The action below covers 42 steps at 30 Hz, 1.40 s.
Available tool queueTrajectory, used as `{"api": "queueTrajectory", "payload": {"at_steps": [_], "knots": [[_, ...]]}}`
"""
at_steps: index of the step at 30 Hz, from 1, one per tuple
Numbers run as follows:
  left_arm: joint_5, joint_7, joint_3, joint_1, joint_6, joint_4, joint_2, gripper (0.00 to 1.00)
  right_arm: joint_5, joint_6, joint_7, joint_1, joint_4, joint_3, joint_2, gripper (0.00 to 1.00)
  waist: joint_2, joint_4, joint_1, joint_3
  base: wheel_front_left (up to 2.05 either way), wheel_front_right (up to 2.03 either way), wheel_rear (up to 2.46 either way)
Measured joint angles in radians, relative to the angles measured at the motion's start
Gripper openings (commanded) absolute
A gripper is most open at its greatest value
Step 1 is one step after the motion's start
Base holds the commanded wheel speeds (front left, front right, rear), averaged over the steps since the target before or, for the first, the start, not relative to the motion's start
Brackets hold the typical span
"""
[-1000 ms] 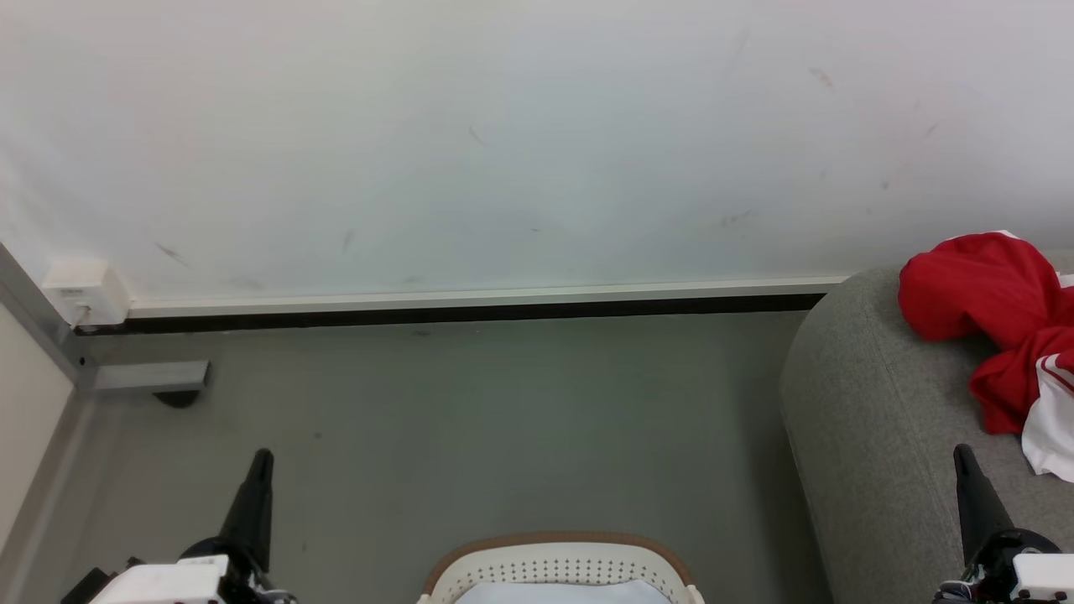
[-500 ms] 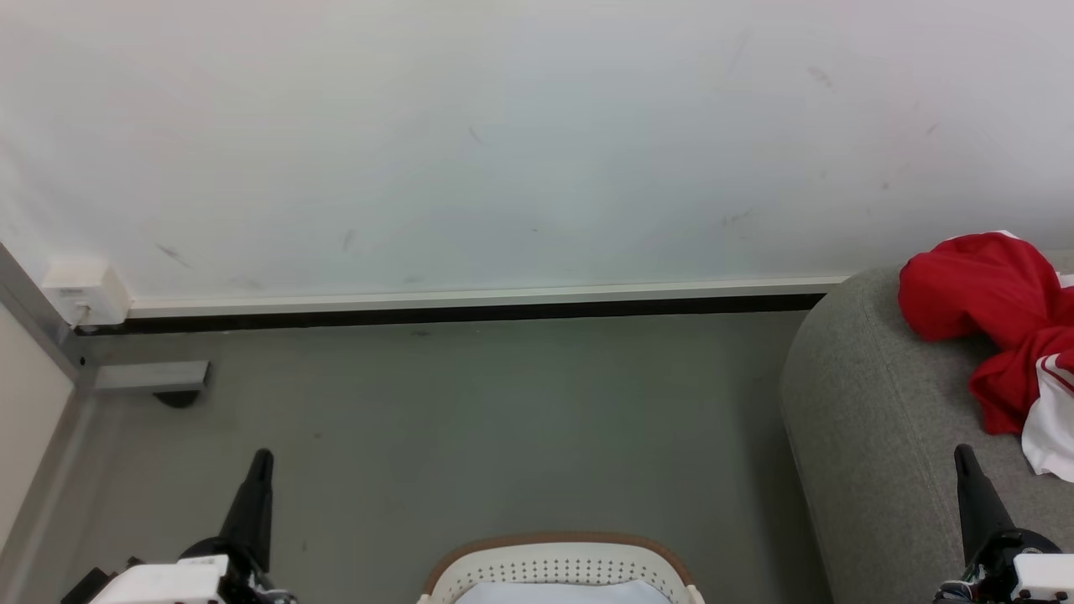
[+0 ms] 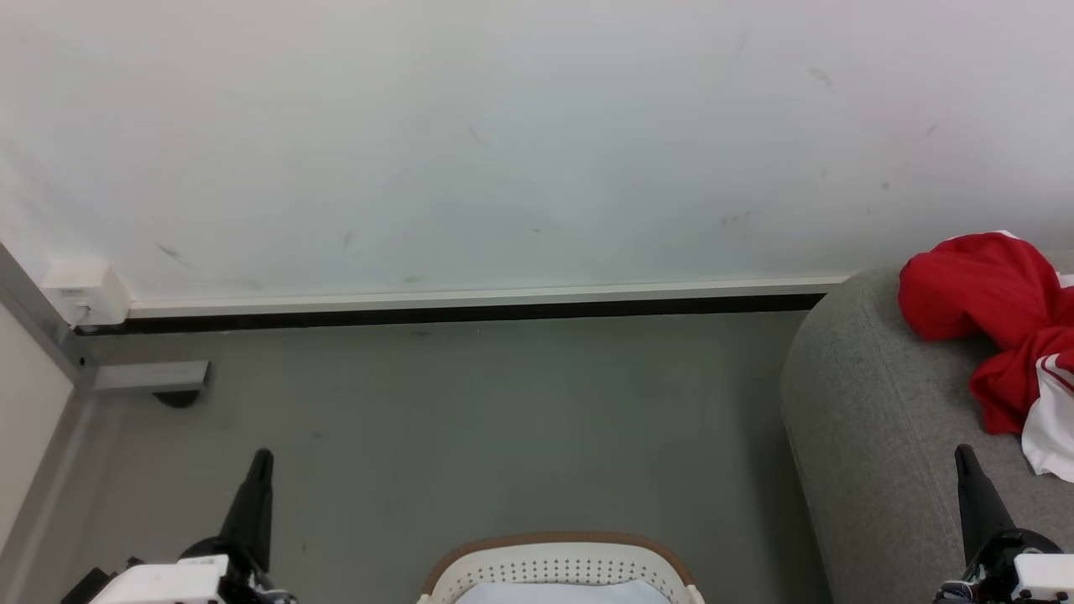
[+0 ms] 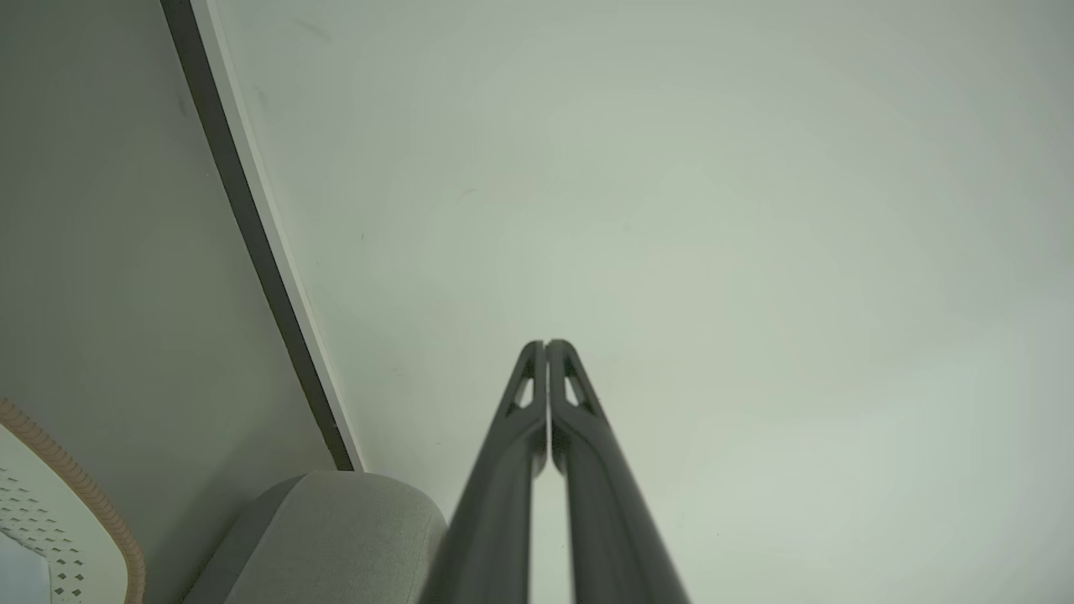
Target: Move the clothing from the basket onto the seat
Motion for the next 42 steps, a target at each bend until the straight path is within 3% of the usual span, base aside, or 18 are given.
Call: {"api": "queueTrajectory", "payload": {"at_steps": [42], "knots": [[0.000, 0.000, 0.000, 0.000, 0.000, 0.000, 0.000, 0.00, -0.006, 0.000, 0.006, 0.000, 0.000, -0.007, 0.004, 0.00, 0.0000, 0.000, 0.0000, 0.000, 0.00, 0.00, 0.00]]}}
